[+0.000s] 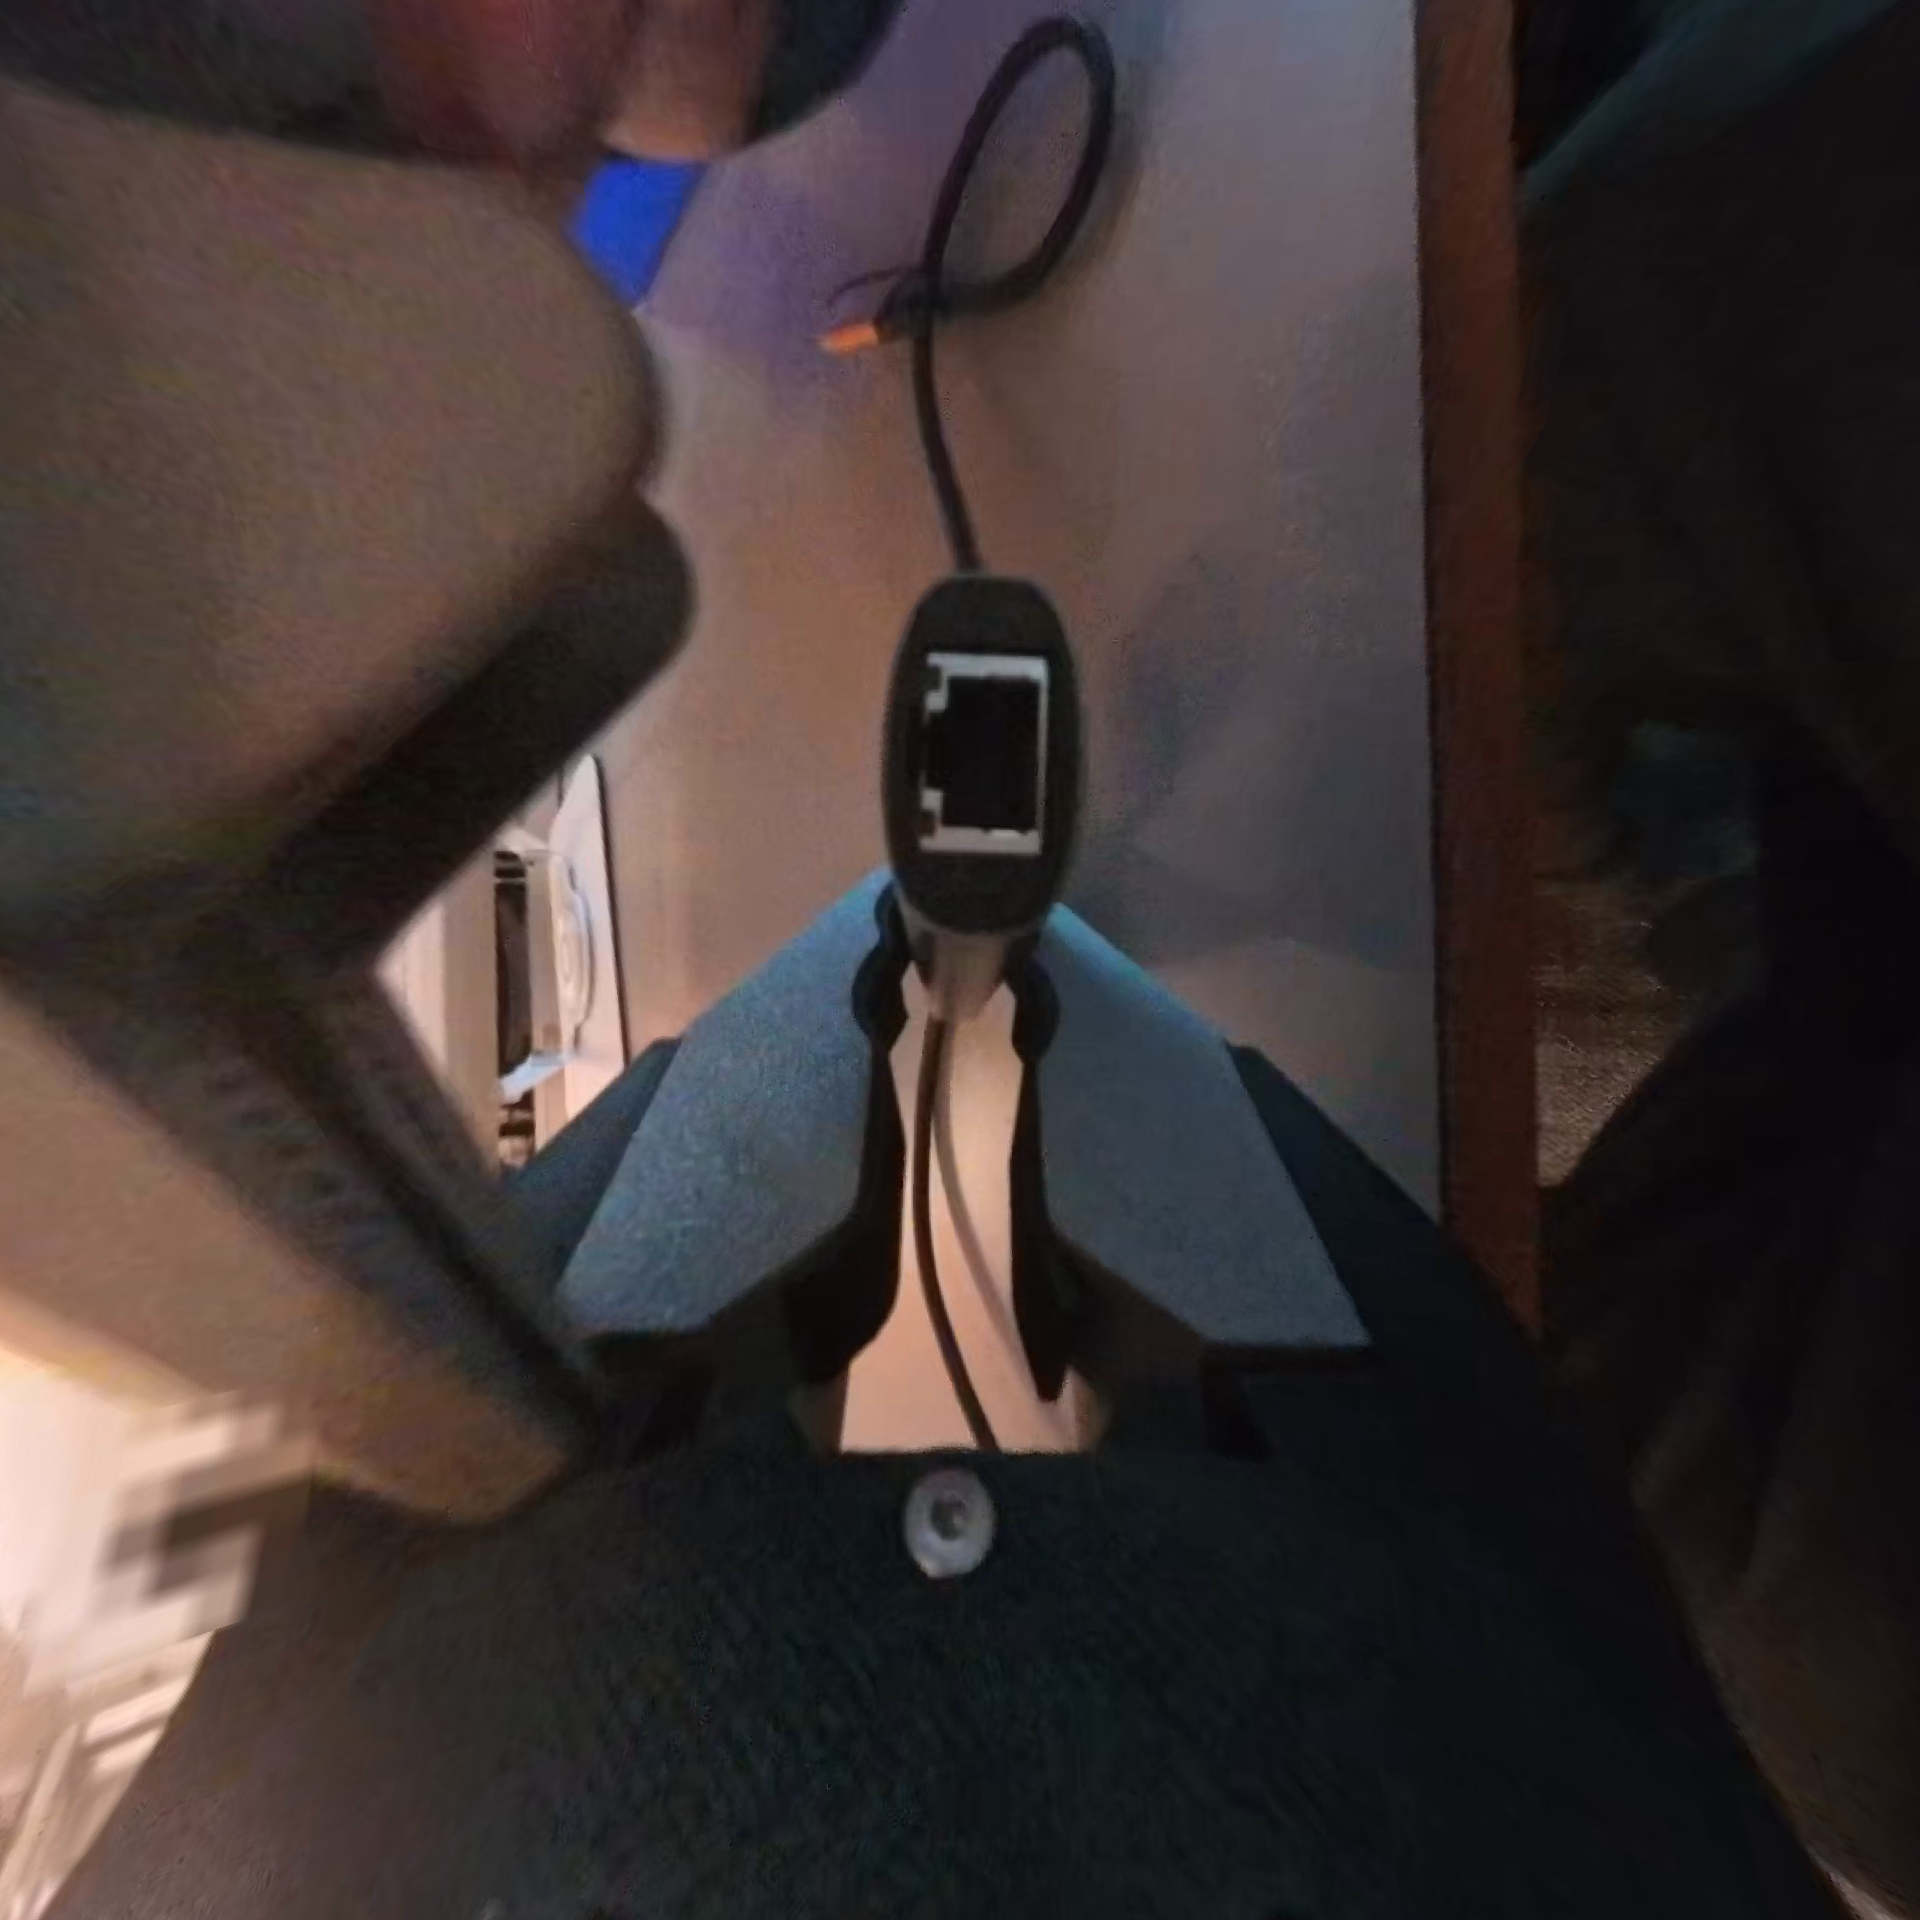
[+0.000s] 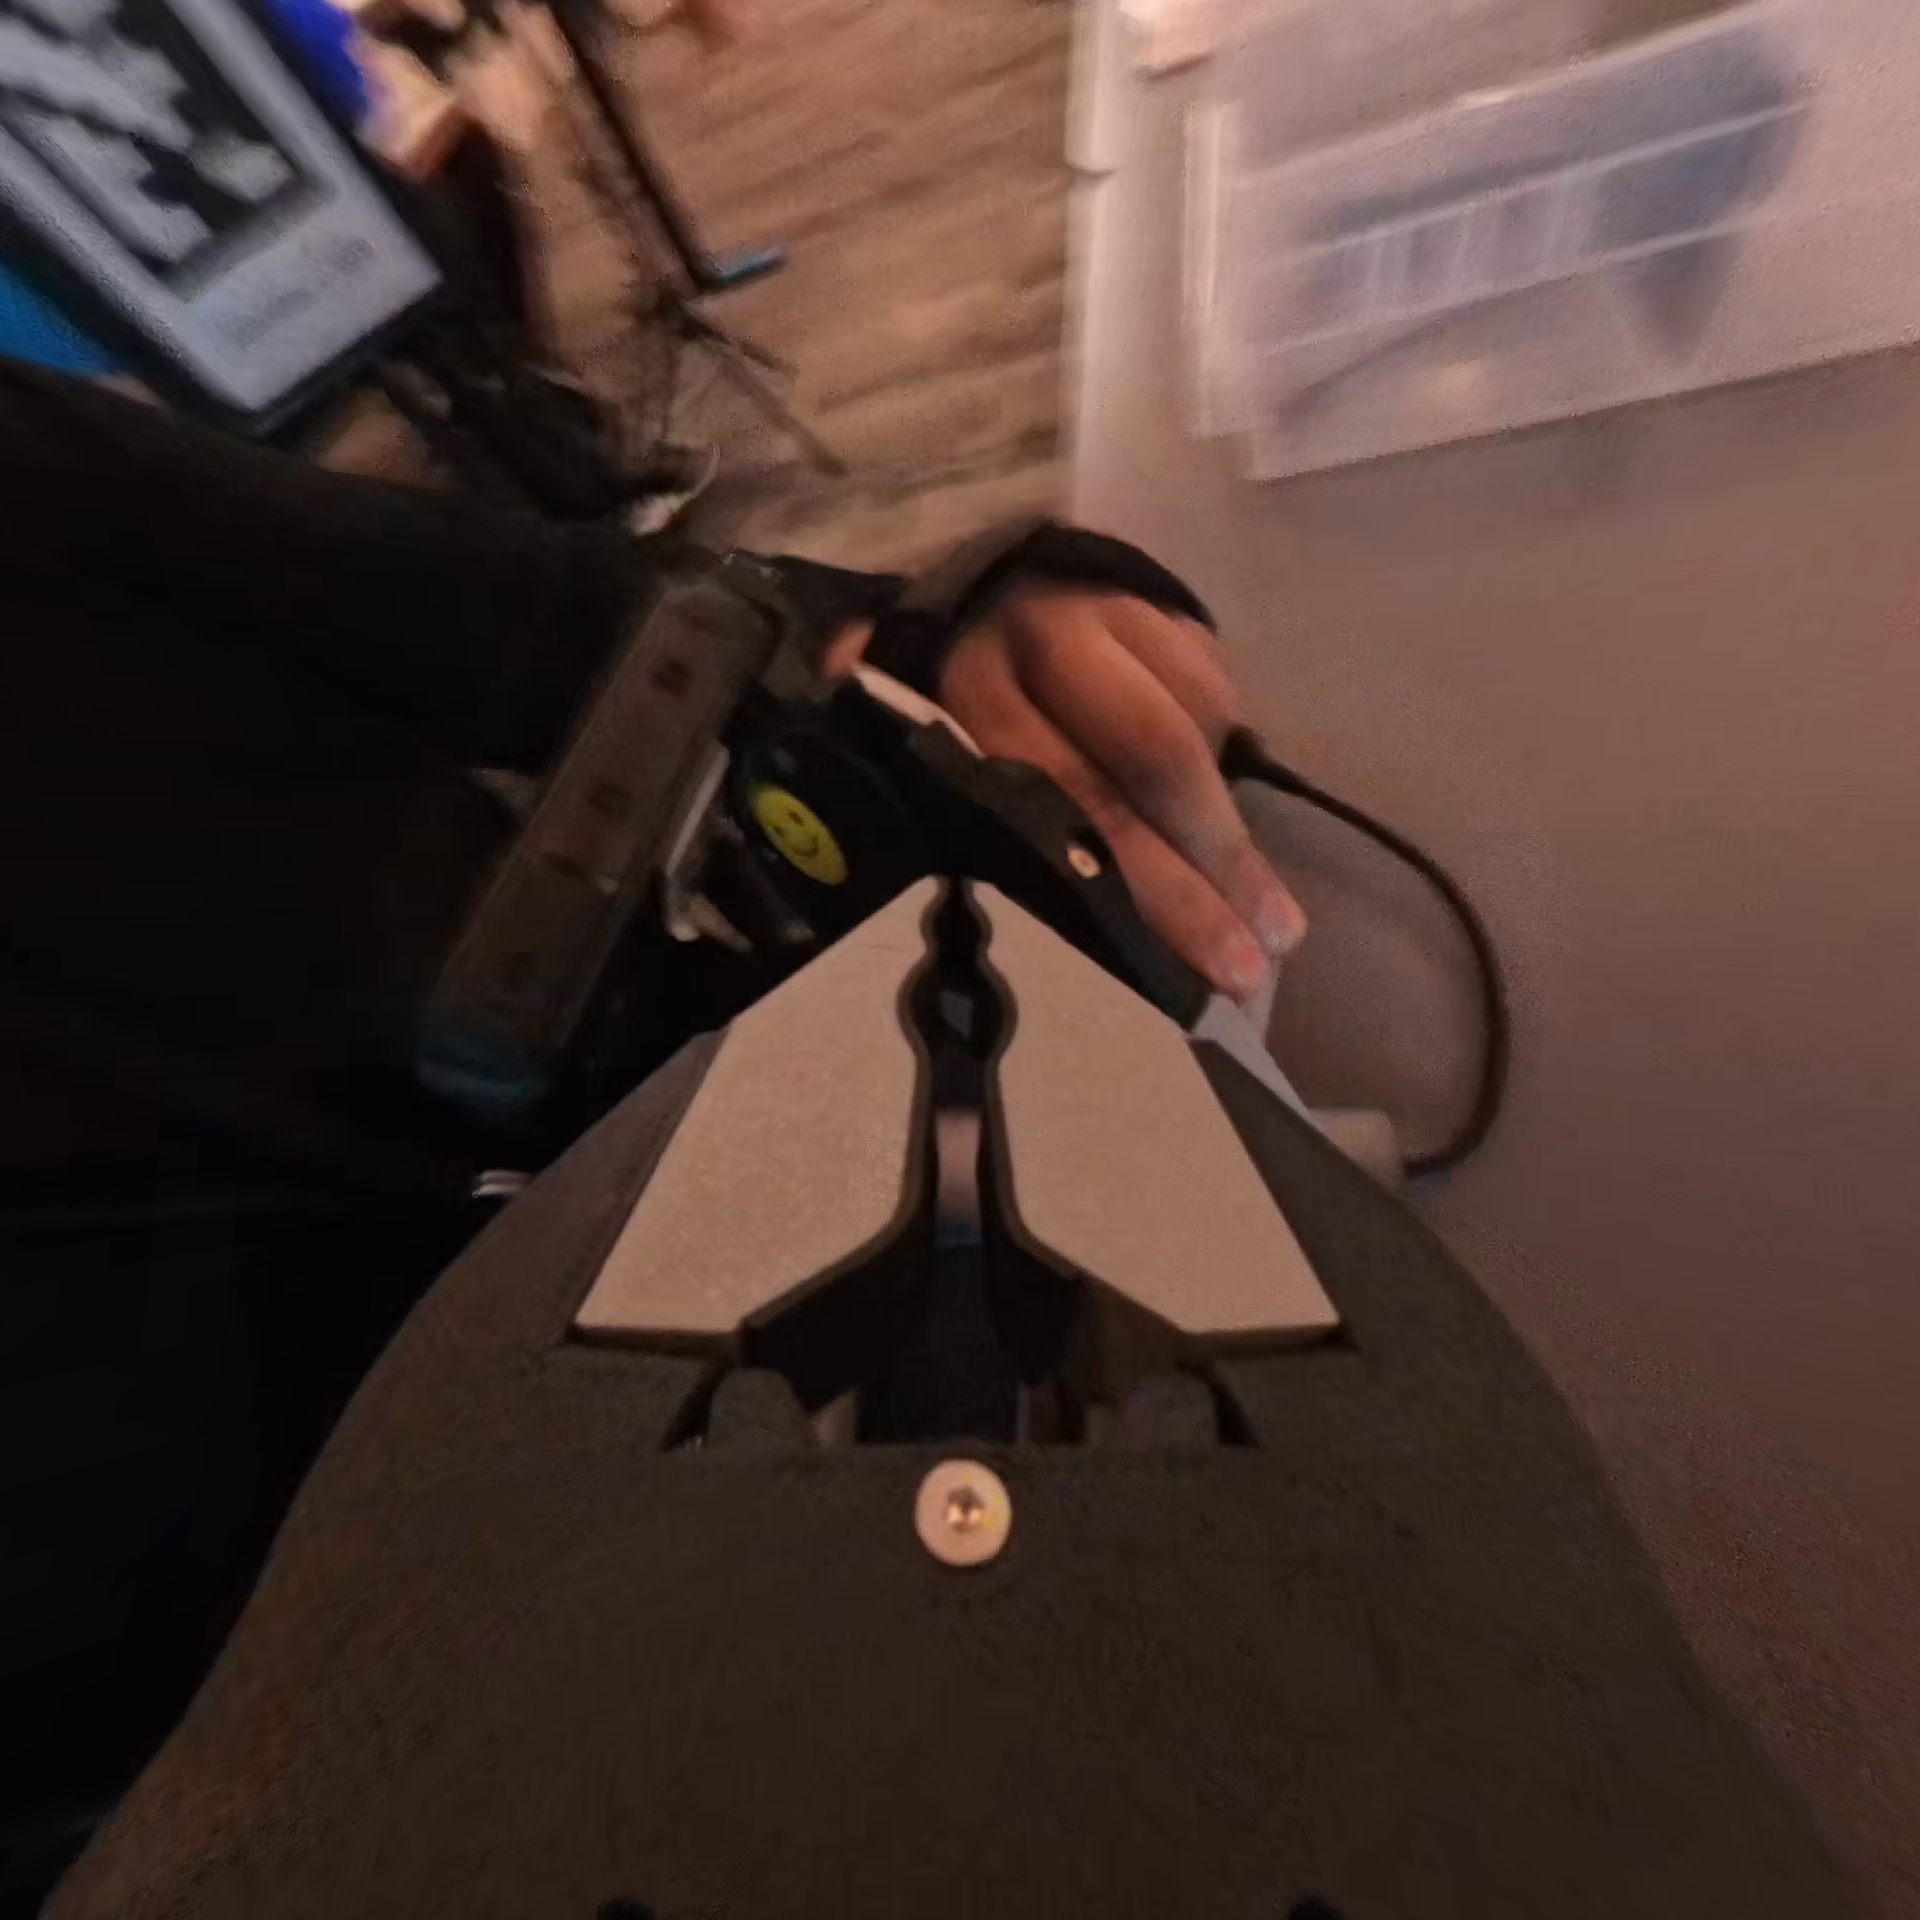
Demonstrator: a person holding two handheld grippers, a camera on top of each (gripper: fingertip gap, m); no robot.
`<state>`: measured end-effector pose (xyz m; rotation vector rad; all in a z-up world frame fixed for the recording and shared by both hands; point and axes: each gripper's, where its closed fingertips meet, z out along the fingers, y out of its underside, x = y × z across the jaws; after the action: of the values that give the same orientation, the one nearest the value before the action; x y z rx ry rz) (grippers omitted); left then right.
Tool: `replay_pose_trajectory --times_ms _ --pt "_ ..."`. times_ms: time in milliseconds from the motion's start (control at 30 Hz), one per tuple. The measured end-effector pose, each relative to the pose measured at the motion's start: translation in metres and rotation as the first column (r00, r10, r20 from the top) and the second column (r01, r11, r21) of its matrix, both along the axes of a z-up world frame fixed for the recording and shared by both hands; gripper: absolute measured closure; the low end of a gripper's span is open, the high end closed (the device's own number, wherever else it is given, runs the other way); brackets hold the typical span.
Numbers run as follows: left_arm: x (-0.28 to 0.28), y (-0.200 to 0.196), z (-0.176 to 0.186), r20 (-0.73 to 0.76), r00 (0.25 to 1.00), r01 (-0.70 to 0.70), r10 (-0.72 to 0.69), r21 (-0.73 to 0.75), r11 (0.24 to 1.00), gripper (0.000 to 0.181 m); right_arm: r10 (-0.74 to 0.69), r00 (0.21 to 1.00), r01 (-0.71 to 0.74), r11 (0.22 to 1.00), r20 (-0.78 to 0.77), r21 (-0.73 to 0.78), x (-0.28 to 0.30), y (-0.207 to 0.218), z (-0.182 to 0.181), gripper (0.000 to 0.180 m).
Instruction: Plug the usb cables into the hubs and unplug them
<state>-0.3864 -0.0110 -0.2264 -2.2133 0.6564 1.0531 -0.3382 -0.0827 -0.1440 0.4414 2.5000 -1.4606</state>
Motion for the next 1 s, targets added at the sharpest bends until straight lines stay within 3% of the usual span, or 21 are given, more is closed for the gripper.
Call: replay_pose_trajectory --times_ms 33,100,133,233,333,400,467,500,533,700,1000 --pt "-0.003 0.0 -0.001 0.011 1.0 -0.022 0.022 0.001 1.0 0.166 -0.07 0.995 0.074 0.995 -0.065 0.071 -0.012 0.008 -0.001 0.18" --pt "-0.014 -0.008 0.004 -0.01 0.999 -0.046 0.045 -0.016 0.999 0.166 -0.282 0.88 0.366 0.915 -0.382 0.168 -0.054 0.046 0.003 0.18" --pt "-0.017 -0.011 0.007 -0.016 0.999 -0.038 0.038 -0.008 0.999 0.166 -0.327 0.83 0.426 0.894 -0.451 0.136 -0.062 0.057 0.01 0.18" --pt "-0.028 -0.018 0.004 -0.023 0.999 -0.041 0.041 -0.008 0.999 0.166 -0.384 0.783 0.474 0.878 -0.49 0.071 -0.075 0.078 0.015 0.18" --pt "-0.03 -0.019 -0.001 -0.08 0.997 -0.01 0.007 -0.043 0.999 0.166 -0.238 0.867 0.362 0.905 -0.437 0.226 -0.065 0.088 -0.021 0.18" --pt "-0.03 -0.019 0.001 -0.125 0.992 0.01 -0.014 -0.035 0.999 0.165 -0.191 0.908 0.316 0.896 -0.372 0.311 -0.06 0.097 -0.043 0.141" --pt "-0.032 -0.019 0.002 -0.157 0.987 0.024 -0.024 -0.008 1.0 0.166 -0.166 0.921 0.281 0.91 -0.352 0.305 -0.057 0.098 -0.05 0.139" --pt "-0.033 -0.018 0.001 -0.185 0.982 0.038 -0.038 0.001 0.999 0.166 -0.135 0.936 0.24 0.921 -0.327 0.308 -0.052 0.097 -0.052 0.154" --pt "-0.034 -0.018 0.0 -0.22 0.974 0.06 -0.058 0.002 0.998 0.166 -0.109 0.945 0.211 0.924 -0.308 0.32 -0.048 0.097 -0.055 0.157" --pt "-0.033 -0.017 -0.005 -0.345 0.931 0.125 -0.119 -0.003 0.992 0.166 -0.032 0.972 0.14 0.877 -0.234 0.459 -0.036 0.11 -0.084 0.131" --pt "-0.033 -0.016 0.002 -0.419 0.9 0.144 -0.122 0.02 0.989 0.166 -0.025 0.992 0.08 0.882 -0.125 0.465 -0.033 0.116 -0.1 0.151"
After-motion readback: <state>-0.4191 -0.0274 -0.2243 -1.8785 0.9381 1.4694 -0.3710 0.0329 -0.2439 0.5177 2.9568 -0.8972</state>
